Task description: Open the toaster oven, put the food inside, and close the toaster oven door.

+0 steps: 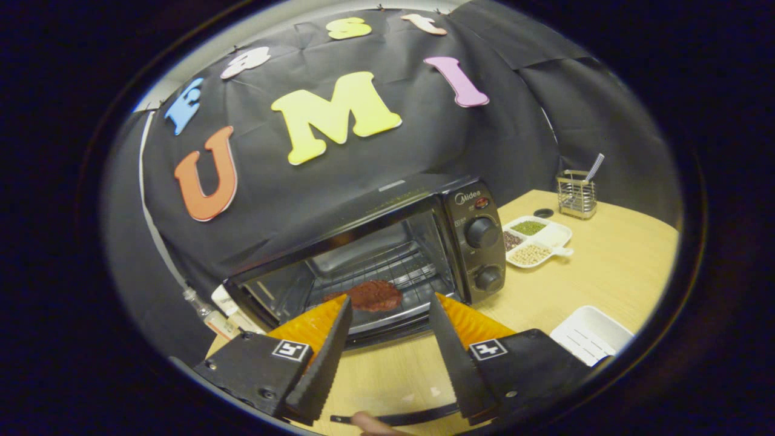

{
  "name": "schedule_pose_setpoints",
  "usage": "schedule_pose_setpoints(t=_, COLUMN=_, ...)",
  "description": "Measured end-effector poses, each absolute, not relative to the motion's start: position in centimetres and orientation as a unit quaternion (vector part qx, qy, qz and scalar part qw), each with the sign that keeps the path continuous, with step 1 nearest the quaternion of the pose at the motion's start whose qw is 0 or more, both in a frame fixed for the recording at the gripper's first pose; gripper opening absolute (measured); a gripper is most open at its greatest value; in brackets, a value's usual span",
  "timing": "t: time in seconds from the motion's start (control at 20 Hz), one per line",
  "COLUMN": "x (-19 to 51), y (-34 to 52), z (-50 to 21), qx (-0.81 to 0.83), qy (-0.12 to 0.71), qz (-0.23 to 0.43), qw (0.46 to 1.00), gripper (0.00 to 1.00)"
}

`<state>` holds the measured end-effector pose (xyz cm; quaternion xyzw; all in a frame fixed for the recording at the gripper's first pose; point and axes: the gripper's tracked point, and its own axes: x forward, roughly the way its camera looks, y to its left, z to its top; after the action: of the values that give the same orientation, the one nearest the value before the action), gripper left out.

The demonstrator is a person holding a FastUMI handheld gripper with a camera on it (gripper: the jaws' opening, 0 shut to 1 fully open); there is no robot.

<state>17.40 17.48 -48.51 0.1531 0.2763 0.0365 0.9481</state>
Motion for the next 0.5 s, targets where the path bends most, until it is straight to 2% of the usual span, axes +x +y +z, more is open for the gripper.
schedule_pose_setpoints(t=0.15, x=14.0, y=16.9, z=-47.9, qx=0.117, qy=0.274, qz=0.048, qw=0.953, gripper=1.0)
schedule_pose_setpoints(t=0.5, x=6.9, y=15.5, z=-50.5, qx=0.06, qy=0.337, qz=0.055, qw=0.938, gripper=1.0)
